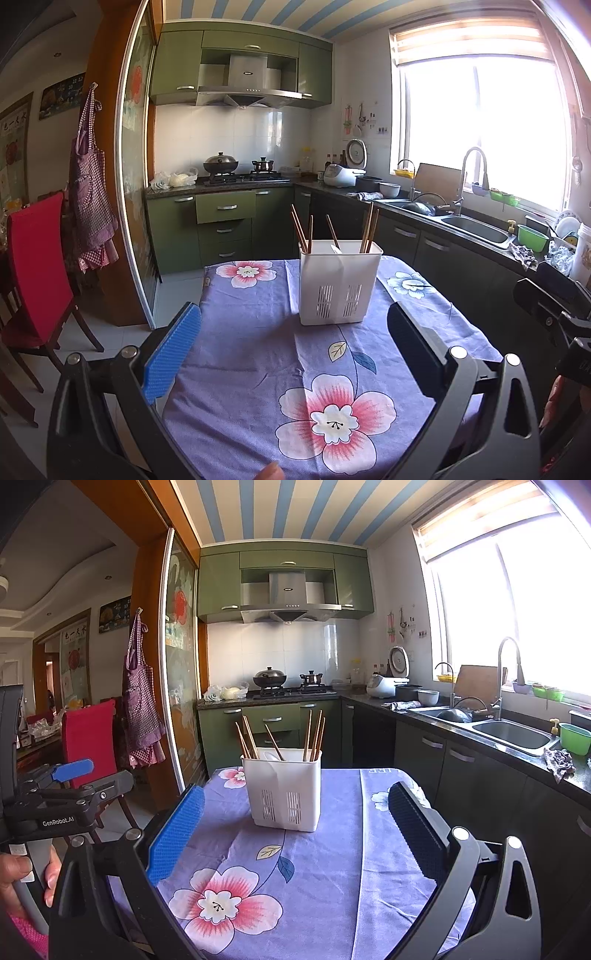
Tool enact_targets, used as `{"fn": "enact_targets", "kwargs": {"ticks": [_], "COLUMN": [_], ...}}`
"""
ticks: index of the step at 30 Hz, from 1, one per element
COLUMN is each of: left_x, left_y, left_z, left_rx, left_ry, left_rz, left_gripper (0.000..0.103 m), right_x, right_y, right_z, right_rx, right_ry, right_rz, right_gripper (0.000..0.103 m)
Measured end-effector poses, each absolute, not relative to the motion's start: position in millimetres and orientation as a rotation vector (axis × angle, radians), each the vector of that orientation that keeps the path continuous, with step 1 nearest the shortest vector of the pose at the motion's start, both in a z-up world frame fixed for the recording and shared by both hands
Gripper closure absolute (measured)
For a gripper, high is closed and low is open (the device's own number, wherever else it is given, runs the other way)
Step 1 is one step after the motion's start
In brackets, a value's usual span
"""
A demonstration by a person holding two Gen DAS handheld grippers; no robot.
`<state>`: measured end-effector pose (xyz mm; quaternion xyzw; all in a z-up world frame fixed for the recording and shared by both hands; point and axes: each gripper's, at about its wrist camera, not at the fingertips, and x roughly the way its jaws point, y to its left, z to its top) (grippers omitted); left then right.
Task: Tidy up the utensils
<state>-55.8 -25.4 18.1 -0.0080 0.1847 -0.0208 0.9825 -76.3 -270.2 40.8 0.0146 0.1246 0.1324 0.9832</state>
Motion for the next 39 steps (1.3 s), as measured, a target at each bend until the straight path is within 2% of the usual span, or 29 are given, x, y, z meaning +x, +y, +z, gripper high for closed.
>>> {"fn": "enact_targets", "kwargs": {"ticks": [39], "left_x": [-55.1], "left_y": [-24.8], "left_z": [18.1], "left_rx": [-0.022], "left_ry": [0.383], "left_rz": [-0.031], "left_gripper": [0.007], "right_x": [-67.6], "right_y": [-263.5], "right_z": [28.1], "right_rx": [0.02], "right_ry": [0.27], "right_rz": [0.274], "right_gripper": [0.005]}}
